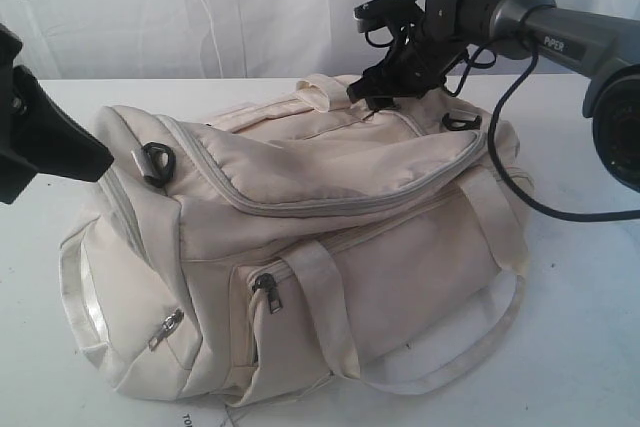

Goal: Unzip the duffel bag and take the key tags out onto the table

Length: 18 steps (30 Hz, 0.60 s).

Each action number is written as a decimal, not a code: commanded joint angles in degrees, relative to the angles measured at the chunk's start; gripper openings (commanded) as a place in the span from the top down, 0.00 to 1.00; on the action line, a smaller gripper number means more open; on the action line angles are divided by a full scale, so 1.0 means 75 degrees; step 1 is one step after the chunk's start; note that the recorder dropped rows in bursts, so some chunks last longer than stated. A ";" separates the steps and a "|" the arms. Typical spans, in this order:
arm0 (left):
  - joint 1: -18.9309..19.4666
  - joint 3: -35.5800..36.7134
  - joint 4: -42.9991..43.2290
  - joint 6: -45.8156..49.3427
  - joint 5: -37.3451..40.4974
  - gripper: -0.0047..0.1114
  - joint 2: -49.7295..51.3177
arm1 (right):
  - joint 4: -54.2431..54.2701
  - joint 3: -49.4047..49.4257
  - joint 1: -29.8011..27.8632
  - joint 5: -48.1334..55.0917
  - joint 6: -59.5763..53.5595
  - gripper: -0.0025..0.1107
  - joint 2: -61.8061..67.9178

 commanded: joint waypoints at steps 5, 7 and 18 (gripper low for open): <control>-0.0025 0.0060 -0.0162 0.0059 0.0106 0.96 0.0011 | -0.0157 -0.0008 -0.0015 -0.0202 0.0875 0.52 0.0008; -0.0025 0.0060 -0.0162 0.0059 0.0106 0.96 0.0011 | -0.0157 -0.0008 -0.0015 -0.0159 0.0958 0.60 0.0027; -0.0025 0.0060 -0.0162 0.0053 0.0122 0.96 0.0011 | -0.0157 -0.0021 -0.0015 0.0305 0.0958 0.88 -0.0026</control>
